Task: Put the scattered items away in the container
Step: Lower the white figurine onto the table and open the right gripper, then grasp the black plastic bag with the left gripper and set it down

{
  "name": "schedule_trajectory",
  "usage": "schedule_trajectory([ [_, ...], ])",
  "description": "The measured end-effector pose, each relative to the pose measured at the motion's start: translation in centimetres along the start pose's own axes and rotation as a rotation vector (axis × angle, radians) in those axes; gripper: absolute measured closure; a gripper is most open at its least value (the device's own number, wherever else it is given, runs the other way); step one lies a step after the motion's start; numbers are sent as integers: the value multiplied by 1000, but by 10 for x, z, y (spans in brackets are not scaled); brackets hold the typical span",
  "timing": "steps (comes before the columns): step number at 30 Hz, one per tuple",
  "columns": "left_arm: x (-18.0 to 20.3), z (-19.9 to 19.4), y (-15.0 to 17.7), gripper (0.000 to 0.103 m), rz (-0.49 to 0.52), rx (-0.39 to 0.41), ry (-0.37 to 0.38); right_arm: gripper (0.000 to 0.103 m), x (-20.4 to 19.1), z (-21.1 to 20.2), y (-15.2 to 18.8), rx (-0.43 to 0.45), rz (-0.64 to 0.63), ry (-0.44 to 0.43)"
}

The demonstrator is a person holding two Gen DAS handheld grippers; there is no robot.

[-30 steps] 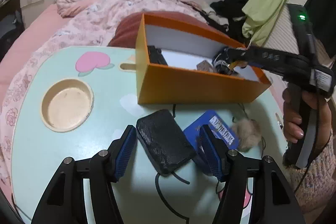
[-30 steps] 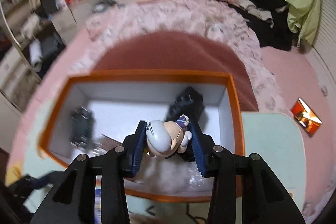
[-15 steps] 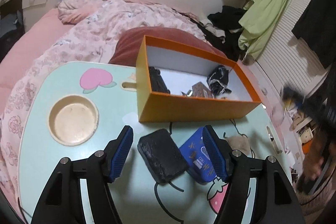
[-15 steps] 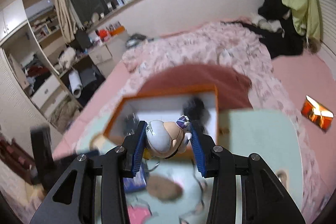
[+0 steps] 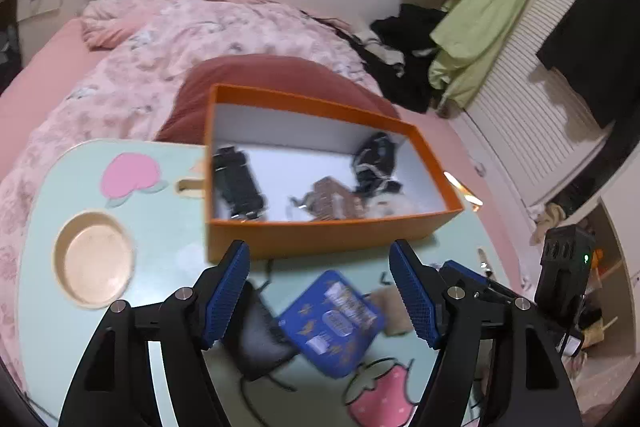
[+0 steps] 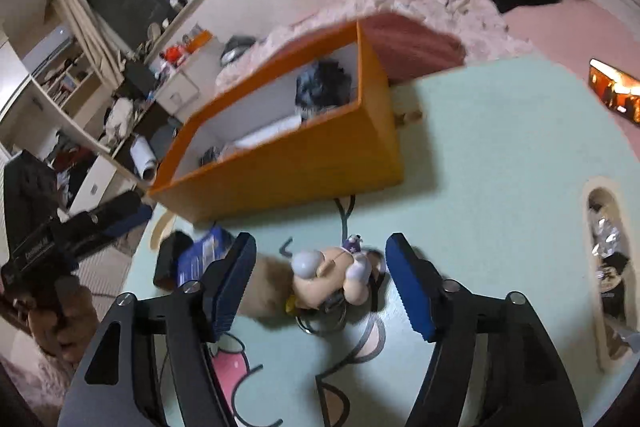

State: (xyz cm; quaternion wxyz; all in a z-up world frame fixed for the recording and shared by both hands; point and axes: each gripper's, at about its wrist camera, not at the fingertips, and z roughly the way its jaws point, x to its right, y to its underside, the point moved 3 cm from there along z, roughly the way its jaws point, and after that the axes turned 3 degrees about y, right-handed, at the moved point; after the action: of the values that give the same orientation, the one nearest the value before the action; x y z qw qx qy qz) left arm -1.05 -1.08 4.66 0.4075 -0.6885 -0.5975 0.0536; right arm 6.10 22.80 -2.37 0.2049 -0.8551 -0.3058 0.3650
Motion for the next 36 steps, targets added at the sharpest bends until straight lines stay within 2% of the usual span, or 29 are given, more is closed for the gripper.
schedule_trajectory([
  [2, 15, 3, -13, 31, 47, 2, 13, 30, -1, -12, 4, 49, -13, 16],
  [5, 32, 13, -35, 31, 94, -23, 7, 26, 0, -18, 7, 69, -29, 58],
  [7, 43, 31, -54, 31, 115, -84, -23, 26, 4, -17, 9, 59, -18, 69],
  [10, 58, 60, -76, 31, 153, -152, -23, 26, 12, -16, 7, 65, 16, 49],
  [13, 72, 93, -86, 31, 222, -217, -77, 26, 14, -12, 9, 48, 31, 44],
  [15, 73, 116, -88, 32, 204, -277, -104, 26, 14, -12, 10, 45, 36, 37],
  [18, 72, 145, -90, 33, 144, -344, -61, 26, 15, -12, 13, 47, 42, 29],
  [19, 72, 155, -90, 34, 133, -363, -68, 26, 16, -12, 14, 45, 45, 27],
  [20, 70, 166, -89, 37, 127, -392, -91, 26, 16, -12, 14, 42, 49, 27],
  [23, 65, 188, -80, 69, 92, -477, -118, 26, 17, -12, 15, 39, 58, 17],
  [24, 65, 193, -78, 70, 83, -488, -104, 26, 17, -12, 15, 37, 60, 14],
  [27, 63, 190, -79, 76, 75, -463, -62, 26, 20, -11, 15, 28, 74, 3],
  [30, 64, 169, -85, 77, 71, -390, 3, 26, 22, -12, 15, 29, 88, -8],
  [36, 73, 79, -105, 77, 99, -171, 122, 26, 21, -12, 15, 29, 87, -10],
])
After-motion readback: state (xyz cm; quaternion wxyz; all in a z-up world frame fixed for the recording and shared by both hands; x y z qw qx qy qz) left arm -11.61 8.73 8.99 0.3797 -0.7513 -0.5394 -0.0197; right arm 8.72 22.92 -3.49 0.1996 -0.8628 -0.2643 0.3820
